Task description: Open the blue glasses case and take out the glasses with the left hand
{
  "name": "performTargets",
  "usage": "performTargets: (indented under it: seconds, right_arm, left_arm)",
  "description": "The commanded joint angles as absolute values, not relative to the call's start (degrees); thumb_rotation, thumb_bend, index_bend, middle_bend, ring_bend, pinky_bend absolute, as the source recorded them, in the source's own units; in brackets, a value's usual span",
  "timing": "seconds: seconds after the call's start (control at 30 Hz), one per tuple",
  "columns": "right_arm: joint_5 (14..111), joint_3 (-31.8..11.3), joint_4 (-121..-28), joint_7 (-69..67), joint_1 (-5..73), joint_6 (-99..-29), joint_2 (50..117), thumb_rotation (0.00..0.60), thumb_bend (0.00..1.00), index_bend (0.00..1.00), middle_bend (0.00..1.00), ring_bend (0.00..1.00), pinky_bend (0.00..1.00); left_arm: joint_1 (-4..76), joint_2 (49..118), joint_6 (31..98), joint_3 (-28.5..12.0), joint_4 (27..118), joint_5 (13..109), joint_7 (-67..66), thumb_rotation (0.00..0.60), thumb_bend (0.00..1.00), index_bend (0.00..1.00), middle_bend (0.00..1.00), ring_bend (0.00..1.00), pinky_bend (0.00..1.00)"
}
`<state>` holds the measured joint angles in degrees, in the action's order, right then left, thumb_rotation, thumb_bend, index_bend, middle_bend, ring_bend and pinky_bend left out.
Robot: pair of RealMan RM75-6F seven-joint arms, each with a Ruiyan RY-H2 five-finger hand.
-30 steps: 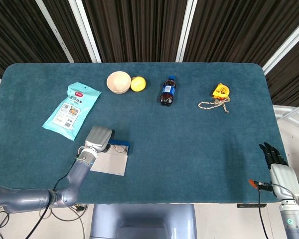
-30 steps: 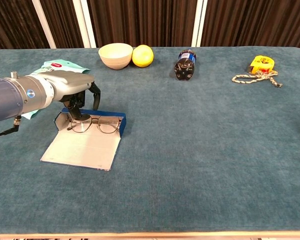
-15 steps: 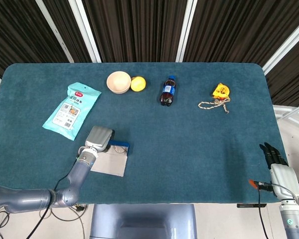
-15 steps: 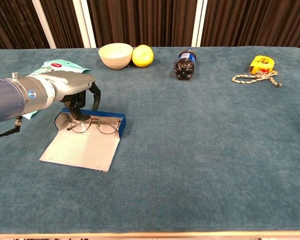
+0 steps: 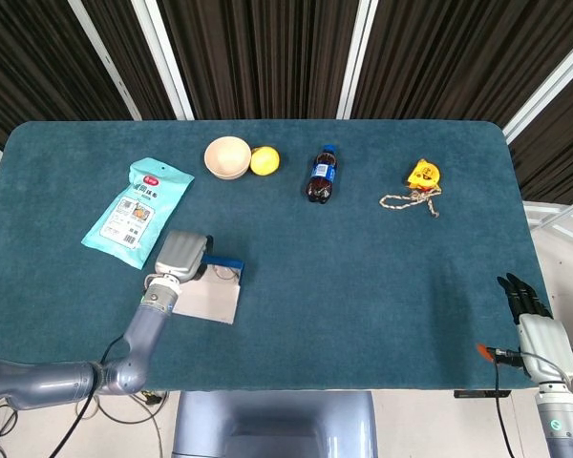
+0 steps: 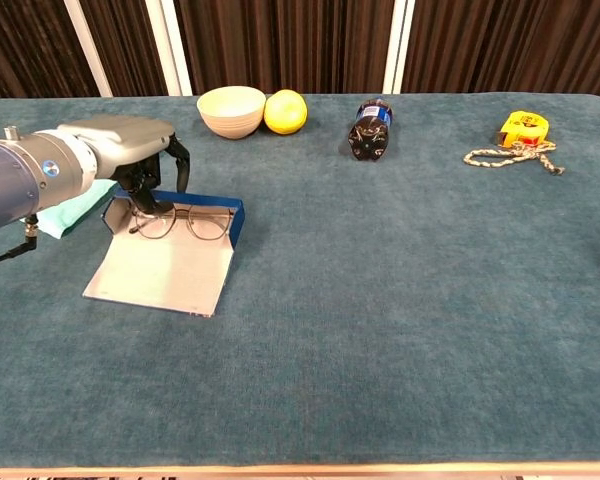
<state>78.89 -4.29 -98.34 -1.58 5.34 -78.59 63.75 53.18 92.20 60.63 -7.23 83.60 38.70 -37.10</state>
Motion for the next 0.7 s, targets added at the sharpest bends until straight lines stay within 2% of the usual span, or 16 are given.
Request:
performTargets:
  seconds: [0.03,0.3,0.7]
  right_arm:
    - [78.87,-4.31,-98.34,-1.57,5.33,-78.61,63.76,0.6,0.14,0.0,0.0,0.0,0.21]
    - [78.89,-4.36,-98.33,-1.58,5.33,-78.69,63.79,0.6,0.14,0.0,0.0,0.0,0.21]
    - [78.93,-4.33,-98.38,-1.65,5.3,-78.71,63.78,0.6,0.14,0.0,0.0,0.0,0.21]
  left_arm:
    - [52.04,92.93,62.81,-7.2,81.94,41.62,-35.47,0.6,0.37,0.58,1.0,0.91,0.95]
    - [49.27,95.35,67.86,-5.76,77.37,49.58,-32.35,0.6,0.37,0.59,1.0,0.91,0.95]
    - [47.43,96.52,68.35,-6.53,75.73,51.93,-31.84,0.6,0.37,0.6,1.0,0.91,0.96]
